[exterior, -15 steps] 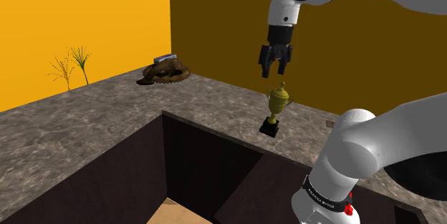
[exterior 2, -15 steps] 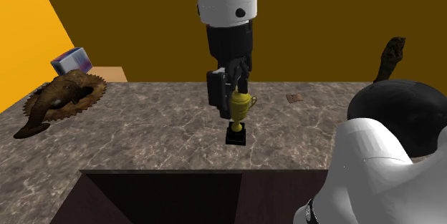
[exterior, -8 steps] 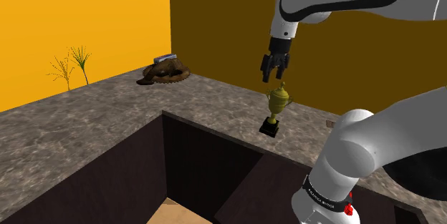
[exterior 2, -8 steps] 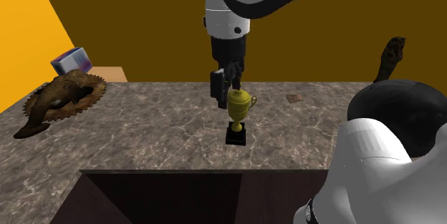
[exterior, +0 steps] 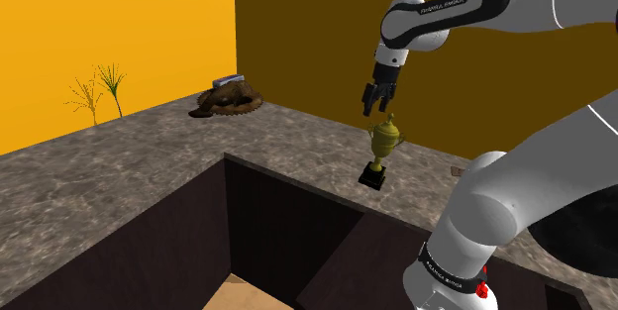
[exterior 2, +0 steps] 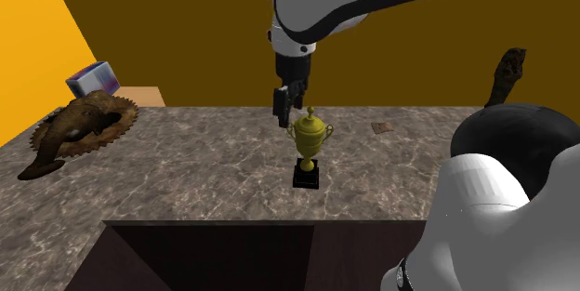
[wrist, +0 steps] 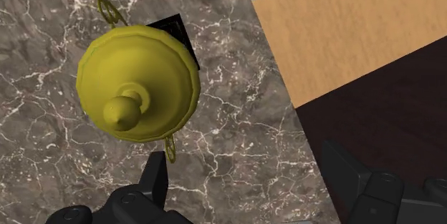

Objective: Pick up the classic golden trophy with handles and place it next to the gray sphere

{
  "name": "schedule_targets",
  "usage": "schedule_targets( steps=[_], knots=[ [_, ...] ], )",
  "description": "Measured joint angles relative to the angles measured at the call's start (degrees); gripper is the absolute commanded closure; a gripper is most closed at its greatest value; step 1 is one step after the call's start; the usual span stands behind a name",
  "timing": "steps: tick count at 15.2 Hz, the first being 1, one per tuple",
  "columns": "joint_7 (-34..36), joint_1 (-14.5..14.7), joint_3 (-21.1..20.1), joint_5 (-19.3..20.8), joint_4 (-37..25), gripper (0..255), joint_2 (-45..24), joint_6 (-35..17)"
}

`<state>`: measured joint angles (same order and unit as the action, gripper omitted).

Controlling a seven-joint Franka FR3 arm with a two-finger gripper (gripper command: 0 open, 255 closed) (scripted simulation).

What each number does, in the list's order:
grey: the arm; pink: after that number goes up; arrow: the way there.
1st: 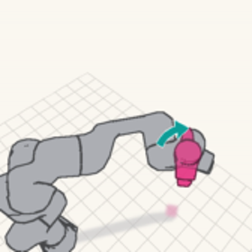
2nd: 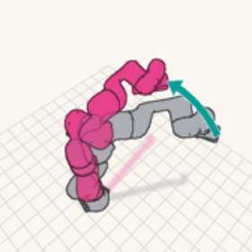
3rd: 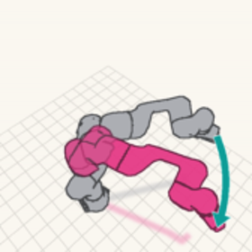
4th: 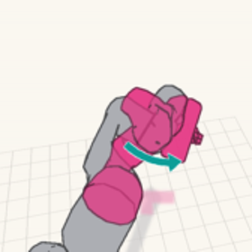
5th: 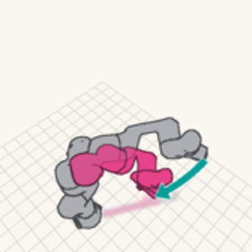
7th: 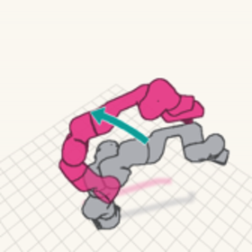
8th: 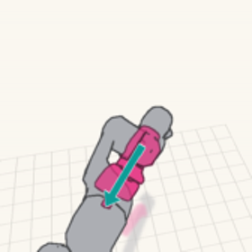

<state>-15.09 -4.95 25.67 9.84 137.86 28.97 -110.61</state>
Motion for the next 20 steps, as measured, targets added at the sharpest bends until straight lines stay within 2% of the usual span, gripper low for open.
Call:
schedule_targets(
  steps=[5, 12, 18, 19, 20],
  knots=[
    [-6.7, 0.4, 5.7, -1.2, -1.8, 0, -6.4, -6.7],
    [-7.7, 0.9, 7.0, -2.0, 1.3, 0, -9.2, -12.6],
    [-7.8, 1.0, 7.2, -2.0, 1.6, 0, -9.4, -13.2],
    [-7.8, 1.0, 7.2, -2.0, 1.6, 255, -9.4, -13.2],
    [-7.8, 1.0, 7.2, -2.0, 1.6, 255, -9.4, -13.2]
  ],
)
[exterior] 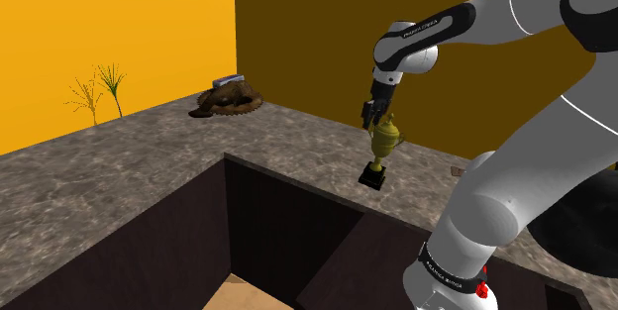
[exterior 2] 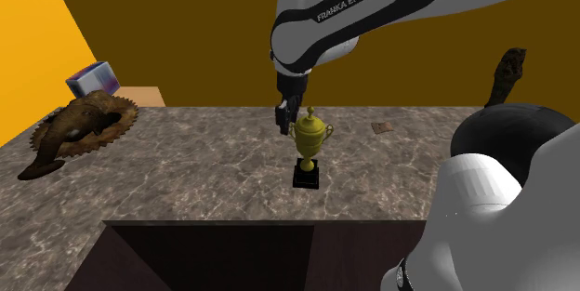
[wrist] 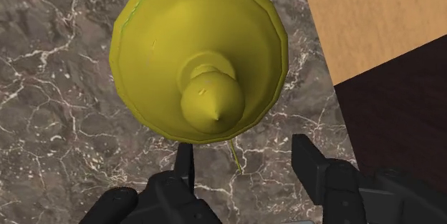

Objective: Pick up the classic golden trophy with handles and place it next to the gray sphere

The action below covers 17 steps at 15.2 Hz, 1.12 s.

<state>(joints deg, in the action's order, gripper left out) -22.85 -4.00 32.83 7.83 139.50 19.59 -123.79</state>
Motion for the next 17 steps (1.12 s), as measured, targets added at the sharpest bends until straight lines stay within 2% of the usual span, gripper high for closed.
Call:
schedule_targets(
  steps=[9, 17],
  knots=[
    [0.0, 0.0, 0.0, 0.0, 0.0, 255, 0.0, 0.0],
    [1.1, -0.2, -1.4, 0.5, -3.6, 255, 2.4, 5.9]
  ],
)
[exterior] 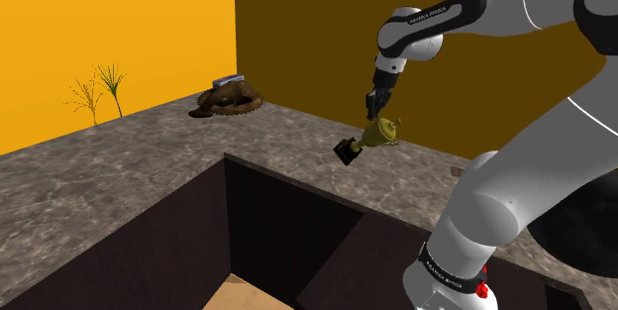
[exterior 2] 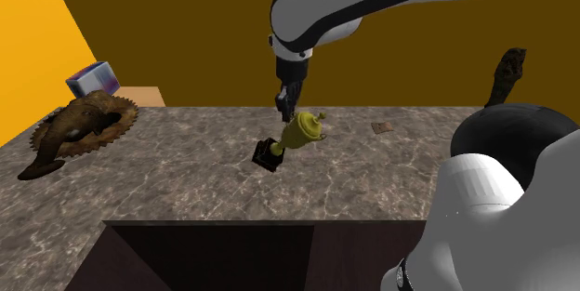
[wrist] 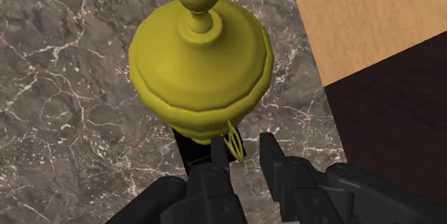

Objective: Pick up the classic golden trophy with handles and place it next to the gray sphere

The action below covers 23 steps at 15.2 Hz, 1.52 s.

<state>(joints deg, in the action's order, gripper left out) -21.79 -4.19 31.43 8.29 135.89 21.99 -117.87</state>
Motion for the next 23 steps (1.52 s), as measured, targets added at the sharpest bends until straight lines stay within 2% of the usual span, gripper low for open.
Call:
schedule_targets(
  steps=[23],
  knots=[
    [1.0, 0.4, -2.8, -0.6, -15.7, 255, 2.4, 18.0]
  ],
)
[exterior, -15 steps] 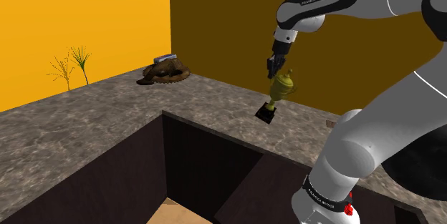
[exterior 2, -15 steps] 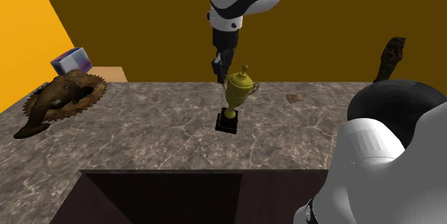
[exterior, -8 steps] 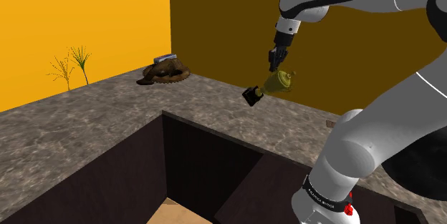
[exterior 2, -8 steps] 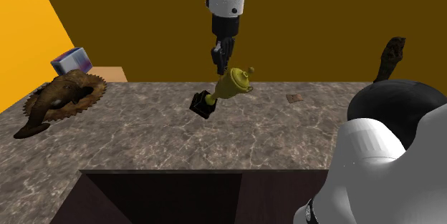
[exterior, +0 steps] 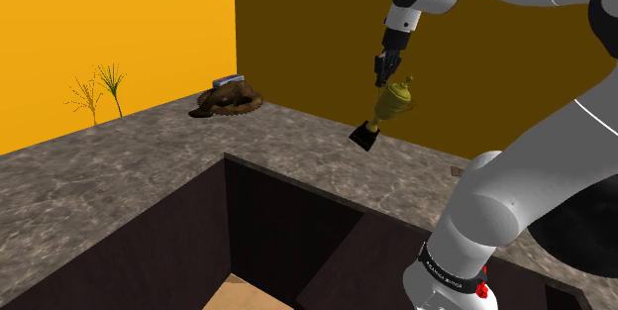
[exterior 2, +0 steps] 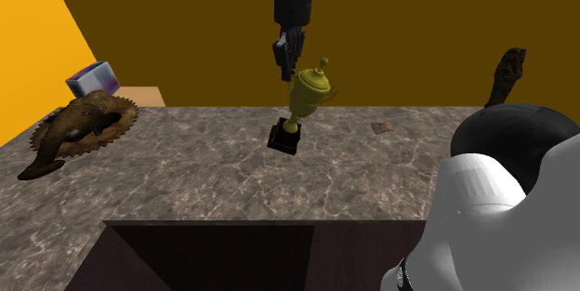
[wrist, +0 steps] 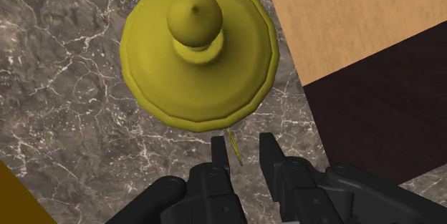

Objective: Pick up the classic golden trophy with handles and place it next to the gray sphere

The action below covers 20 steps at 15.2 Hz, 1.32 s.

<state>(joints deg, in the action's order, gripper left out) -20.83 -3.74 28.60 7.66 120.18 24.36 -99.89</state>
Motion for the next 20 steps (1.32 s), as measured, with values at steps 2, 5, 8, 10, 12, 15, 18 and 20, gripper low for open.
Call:
schedule_targets(
  steps=[2, 5, 8, 10, 12, 15, 18, 20],
  knots=[
    [0.0, 0.0, -0.2, -0.1, -1.3, 255, 0.1, 1.4],
    [0.0, 0.2, -0.3, -0.3, -3.8, 255, -0.2, 3.6],
    [-0.1, 0.4, -0.5, -0.6, -6.8, 255, -0.9, 6.0],
    [0.0, 0.6, -0.7, -0.8, -8.6, 255, -1.1, 7.6],
    [0.0, 0.7, -0.8, -1.0, -10.3, 255, -1.4, 9.0],
    [-0.4, 0.8, -0.7, -1.2, -13.3, 255, -2.1, 11.3],
    [-0.6, 1.1, -0.6, -1.8, -16.7, 255, -3.3, 13.6],
    [-0.8, 1.2, -0.5, -2.0, -18.8, 255, -4.1, 15.0]
  ],
)
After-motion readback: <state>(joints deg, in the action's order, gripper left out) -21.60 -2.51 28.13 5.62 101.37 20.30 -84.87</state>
